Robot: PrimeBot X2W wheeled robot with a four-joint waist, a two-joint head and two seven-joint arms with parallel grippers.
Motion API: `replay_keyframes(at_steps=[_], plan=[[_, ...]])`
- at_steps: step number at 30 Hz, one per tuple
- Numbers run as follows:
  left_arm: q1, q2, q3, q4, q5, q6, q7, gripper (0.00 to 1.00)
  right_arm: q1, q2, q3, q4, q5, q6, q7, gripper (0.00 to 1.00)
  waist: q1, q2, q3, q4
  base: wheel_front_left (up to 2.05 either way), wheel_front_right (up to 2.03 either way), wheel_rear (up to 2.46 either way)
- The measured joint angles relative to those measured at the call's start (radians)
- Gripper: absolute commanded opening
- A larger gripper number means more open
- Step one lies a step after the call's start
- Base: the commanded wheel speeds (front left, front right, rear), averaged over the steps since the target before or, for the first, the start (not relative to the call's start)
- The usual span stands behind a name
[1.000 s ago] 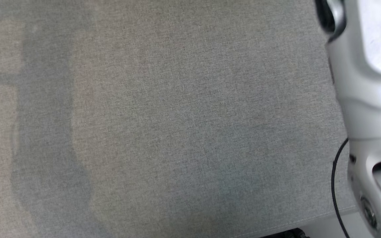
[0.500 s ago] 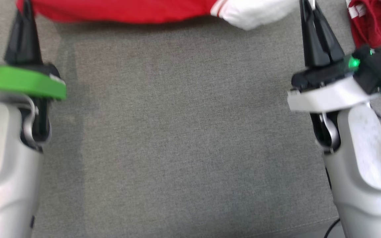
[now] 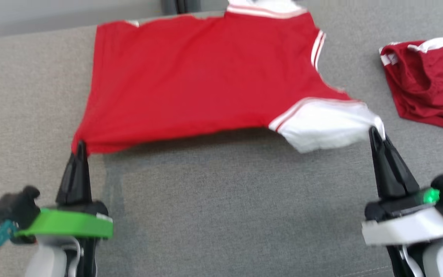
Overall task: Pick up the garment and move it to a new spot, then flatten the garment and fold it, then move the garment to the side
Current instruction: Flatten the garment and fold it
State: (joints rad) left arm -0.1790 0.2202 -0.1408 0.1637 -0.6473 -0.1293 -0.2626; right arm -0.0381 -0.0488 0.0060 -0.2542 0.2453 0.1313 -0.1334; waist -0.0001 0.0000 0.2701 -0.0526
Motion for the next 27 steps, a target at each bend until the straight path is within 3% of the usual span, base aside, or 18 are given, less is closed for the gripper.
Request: replay_keyframes(at_steps=[7, 11, 19, 27], plan=[[0.216, -0.016, -0.002, -0.118, 0.009, 0.033, 0.007, 0.0, 0.229, 0.0, -0.031, -0.134, 0.03, 0.0, 0.08, 0.0, 0.0, 0.0, -0.097, 0.004, 0.0, 0.0, 0.0], [0.288, -0.027, -0.021, -0.161, -0.007, 0.052, 0.044, 0.0, 0.279, 0.0, -0.035, -0.142, 0.048, 0.0, 0.098, 0.0, 0.0, 0.0, -0.134, 0.005, 0.0, 0.0, 0.0], [0.278, -0.051, -0.061, -0.081, -0.044, 0.045, 0.096, 0.0, 0.22, 0.0, -0.003, -0.015, 0.035, 0.0, 0.11, 0.0, 0.0, 0.0, -0.154, 0.017, 0.0, 0.0, 0.0], [0.166, -0.094, -0.057, 0.032, -0.135, 0.025, 0.112, 0.0, 0.084, 0.0, 0.007, 0.153, 0.034, 0.0, 0.098, 0.0, 0.0, 0.0, -0.132, 0.024, 0.0, 0.0, 0.0]])
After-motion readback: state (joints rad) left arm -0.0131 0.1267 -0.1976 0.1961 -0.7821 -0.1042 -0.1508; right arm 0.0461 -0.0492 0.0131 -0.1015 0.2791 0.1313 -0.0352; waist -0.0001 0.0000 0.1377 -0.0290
